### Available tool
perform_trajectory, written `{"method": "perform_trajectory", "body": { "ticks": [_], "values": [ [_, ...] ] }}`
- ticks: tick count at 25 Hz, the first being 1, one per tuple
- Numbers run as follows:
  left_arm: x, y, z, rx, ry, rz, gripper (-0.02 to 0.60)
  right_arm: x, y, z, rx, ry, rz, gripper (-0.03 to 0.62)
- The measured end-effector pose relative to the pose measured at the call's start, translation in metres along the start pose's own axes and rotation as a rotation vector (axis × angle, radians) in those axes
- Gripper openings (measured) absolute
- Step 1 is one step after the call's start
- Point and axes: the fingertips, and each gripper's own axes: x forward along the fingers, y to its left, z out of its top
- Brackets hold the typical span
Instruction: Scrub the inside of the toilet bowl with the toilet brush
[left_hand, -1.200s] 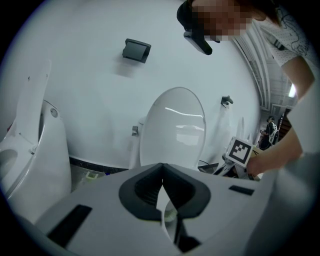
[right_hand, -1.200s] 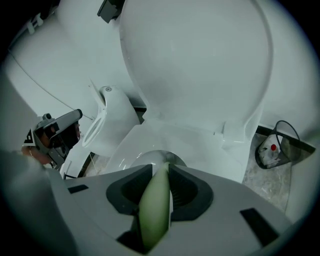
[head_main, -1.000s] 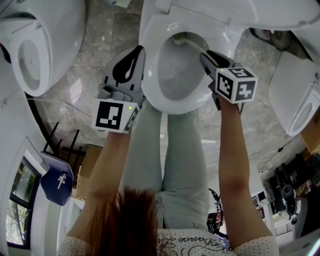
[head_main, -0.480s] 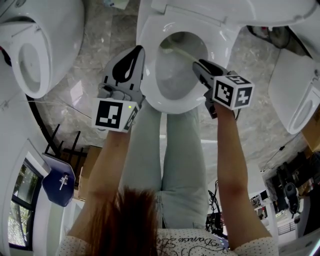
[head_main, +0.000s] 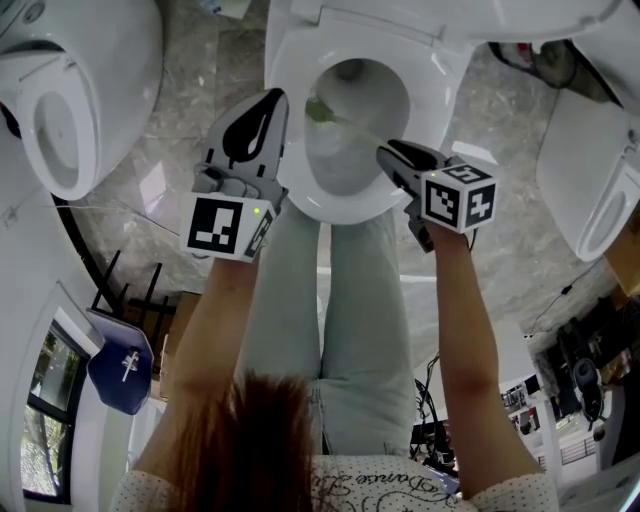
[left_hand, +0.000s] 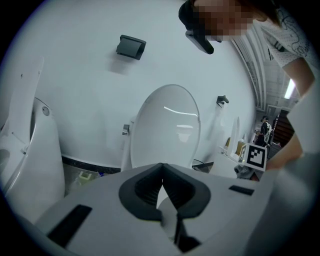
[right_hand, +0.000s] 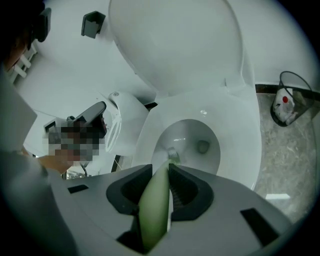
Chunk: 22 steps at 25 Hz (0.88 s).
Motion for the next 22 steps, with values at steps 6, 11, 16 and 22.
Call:
{"method": "perform_trajectory", "body": {
  "ticks": [6, 11, 16, 22],
  "values": [
    [0.002, -0.005, 0.003, 0.011, 0.004, -0.009, 0.003, -0.006, 0.0, -0.012, 0.055, 0.026, 0.035, 0.115],
    [0.004, -0.005, 0.005, 0.01, 0.005, -0.018, 0.003, -0.012, 0.004, -0.025, 0.078, 0.078, 0.077, 0.114],
    [0.004, -0.006, 0.004, 0.014, 0.007, -0.021, 0.003, -0.023, 0.007, -0.041, 0.067, 0.167, 0.123, 0.114],
    [0.003, -0.007, 0.002, 0.015, 0.014, -0.02, 0.003, -0.032, 0.013, -0.054, -0.032, 0.255, 0.116, 0.115]
  ]
}}
